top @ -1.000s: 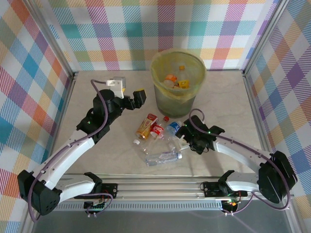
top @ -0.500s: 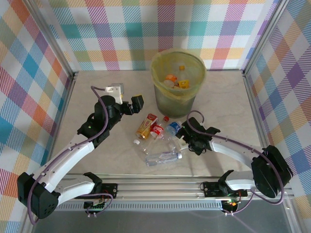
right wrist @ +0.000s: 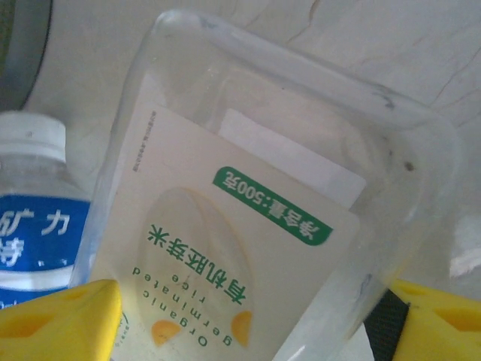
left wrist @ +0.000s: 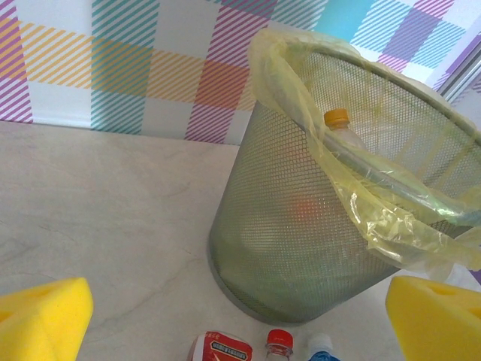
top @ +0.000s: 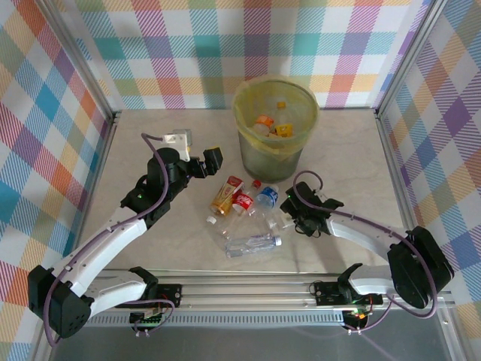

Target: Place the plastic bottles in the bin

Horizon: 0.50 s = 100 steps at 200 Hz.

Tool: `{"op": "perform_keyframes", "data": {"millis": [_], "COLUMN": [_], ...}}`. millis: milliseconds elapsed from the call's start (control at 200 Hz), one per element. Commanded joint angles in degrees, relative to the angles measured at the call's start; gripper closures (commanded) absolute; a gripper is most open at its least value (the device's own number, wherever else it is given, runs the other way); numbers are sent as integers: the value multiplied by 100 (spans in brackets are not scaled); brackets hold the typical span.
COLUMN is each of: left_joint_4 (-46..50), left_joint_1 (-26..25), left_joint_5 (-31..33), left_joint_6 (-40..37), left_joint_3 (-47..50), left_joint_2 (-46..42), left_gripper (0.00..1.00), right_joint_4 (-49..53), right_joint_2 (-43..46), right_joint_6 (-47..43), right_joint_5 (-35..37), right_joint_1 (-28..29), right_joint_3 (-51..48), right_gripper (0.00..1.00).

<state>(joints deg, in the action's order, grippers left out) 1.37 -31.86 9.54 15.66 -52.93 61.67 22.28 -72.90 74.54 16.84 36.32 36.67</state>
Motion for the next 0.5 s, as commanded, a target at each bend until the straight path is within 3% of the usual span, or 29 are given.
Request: {"op": "perform_keyframes", "data": {"millis": [0, 145, 280, 350, 495], "left_joint_4": [-54, -39, -37, -49, -97], "left_joint_1": [-30, -31, -31, -31, -31], "left_joint_5": [-5, 24, 22, 22, 15], "left_joint_6": [84, 77, 75, 77, 91], "left_joint_3": [22, 32, 25, 27, 22], "left_joint_2": [11, -5, 0, 26, 95], "left_gripper": [0, 0, 0, 0, 0], "right_joint_4": [-40, -74, 113, 361, 741], "right_joint_2": [55, 105, 259, 353, 534], "right_joint_6": [-189, -551, -924, -1044, -995], "right_joint_5": [201, 173, 61, 81, -113], "right_joint_1": [-207, -644, -1099, -1167, -1162], "right_joint_3": [-168, -157, -88, 22, 198], "right_gripper": [19, 18, 6, 0, 0]}}
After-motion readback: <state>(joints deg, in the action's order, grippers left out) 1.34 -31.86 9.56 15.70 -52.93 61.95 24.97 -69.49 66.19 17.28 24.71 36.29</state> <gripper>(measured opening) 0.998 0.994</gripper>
